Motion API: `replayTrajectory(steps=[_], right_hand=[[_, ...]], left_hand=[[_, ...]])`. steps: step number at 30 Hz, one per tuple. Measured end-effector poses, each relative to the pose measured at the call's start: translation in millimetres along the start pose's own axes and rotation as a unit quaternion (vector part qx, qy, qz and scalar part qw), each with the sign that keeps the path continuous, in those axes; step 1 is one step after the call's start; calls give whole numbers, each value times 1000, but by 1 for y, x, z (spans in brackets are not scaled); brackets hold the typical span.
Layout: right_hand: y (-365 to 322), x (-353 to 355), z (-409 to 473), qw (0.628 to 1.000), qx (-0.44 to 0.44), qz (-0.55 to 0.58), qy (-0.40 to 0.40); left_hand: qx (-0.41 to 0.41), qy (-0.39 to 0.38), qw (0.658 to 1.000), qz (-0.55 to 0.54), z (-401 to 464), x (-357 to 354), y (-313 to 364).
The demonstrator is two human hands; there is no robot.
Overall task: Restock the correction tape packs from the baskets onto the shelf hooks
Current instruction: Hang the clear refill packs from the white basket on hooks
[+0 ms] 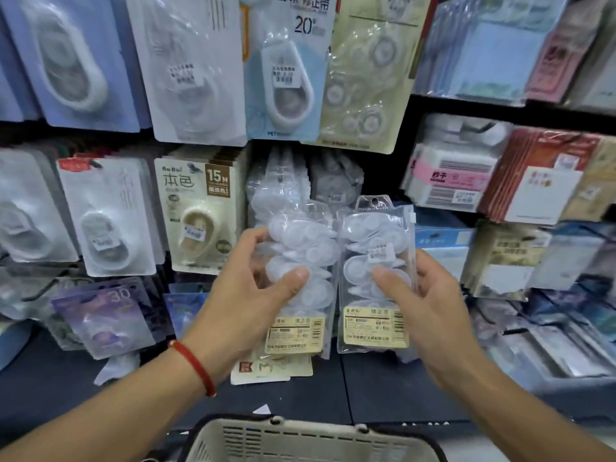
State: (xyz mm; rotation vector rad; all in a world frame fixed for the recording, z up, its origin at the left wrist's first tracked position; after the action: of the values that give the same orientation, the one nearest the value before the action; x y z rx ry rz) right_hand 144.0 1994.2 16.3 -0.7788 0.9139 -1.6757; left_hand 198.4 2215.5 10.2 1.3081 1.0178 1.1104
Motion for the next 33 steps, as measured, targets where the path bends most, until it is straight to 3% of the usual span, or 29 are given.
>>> replayTrajectory(steps=[5, 17, 19, 21, 22, 25, 27, 33], right_hand=[[-9, -1, 19, 999, -1, 5, -41], [-7, -9, 28, 999, -41, 10, -12], [-7, -1, 27, 997, -24, -72, 17], [-19, 7, 23, 966, 41, -248, 53], [-24, 3, 19, 957, 72, -279, 44], [-3, -33, 0, 976, 26, -188, -106], [9, -48, -11, 970, 17, -175, -170], [8, -32, -5, 998, -3, -35, -59]], left_hand=[[-49, 58, 996, 39, 2, 20, 16], [-55, 97, 994, 22, 2, 36, 19], [-54, 98, 994, 12, 2, 36, 19], [-48, 84, 995, -1, 2, 34, 19], [-41, 68, 997, -8, 2, 30, 17], [-5, 4, 1000, -27, 1, 12, 6], [-2, -16, 1000, -22, 0, 2, 1], [-24, 13, 999, -22, 3, 10, 6]])
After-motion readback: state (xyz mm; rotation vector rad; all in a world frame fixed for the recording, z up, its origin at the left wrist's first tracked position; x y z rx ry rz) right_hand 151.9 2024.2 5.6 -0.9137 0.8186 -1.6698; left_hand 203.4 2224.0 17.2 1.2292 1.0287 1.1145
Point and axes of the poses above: each hand's wrist, its own z-axis towards the middle knuckle, its own x-axis out of the back of the hand, y = z × x, the point moved 7 cm from there along z, towards the middle knuckle, and after that the axes turned 12 degrees about x, right-handed, at the moved point
